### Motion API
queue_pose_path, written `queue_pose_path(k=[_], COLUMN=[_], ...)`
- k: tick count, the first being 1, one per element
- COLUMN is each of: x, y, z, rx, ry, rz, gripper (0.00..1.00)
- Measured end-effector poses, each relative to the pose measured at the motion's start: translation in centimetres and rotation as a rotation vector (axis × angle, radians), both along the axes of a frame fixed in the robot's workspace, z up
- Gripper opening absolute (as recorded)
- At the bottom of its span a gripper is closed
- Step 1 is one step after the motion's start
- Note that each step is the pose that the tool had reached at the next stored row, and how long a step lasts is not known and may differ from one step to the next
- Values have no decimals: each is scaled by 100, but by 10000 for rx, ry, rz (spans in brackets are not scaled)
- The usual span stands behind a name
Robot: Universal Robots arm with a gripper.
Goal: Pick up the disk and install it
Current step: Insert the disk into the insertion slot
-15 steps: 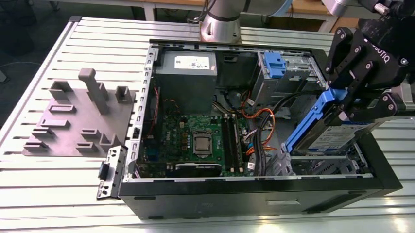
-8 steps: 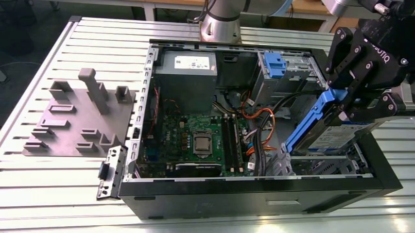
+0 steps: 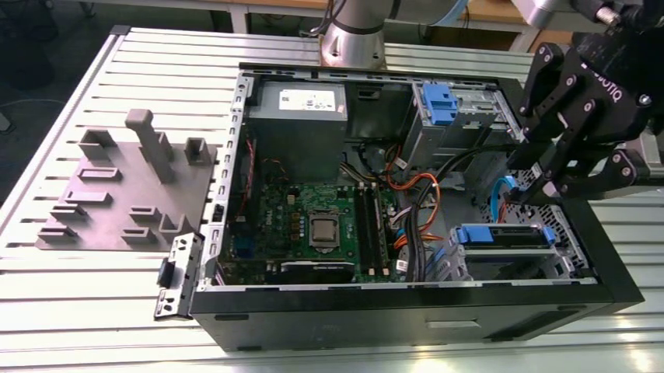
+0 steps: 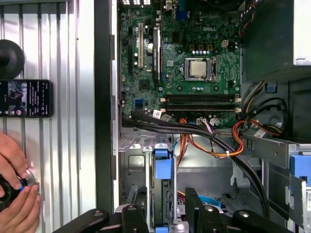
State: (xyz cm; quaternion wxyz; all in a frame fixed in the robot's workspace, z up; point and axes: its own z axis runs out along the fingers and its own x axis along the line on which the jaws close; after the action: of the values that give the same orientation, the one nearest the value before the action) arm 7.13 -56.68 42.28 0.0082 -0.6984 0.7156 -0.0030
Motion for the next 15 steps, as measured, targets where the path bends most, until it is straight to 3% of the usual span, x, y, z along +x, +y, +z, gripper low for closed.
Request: queue_pose_path(k=[10,14,15], x=[0,0,0], y=[0,-1,-1], z=[-180,-253,-271], rx=[0,-2,-2], ry=[0,0,0], rz=[0,0,0], gripper=[43,24,24])
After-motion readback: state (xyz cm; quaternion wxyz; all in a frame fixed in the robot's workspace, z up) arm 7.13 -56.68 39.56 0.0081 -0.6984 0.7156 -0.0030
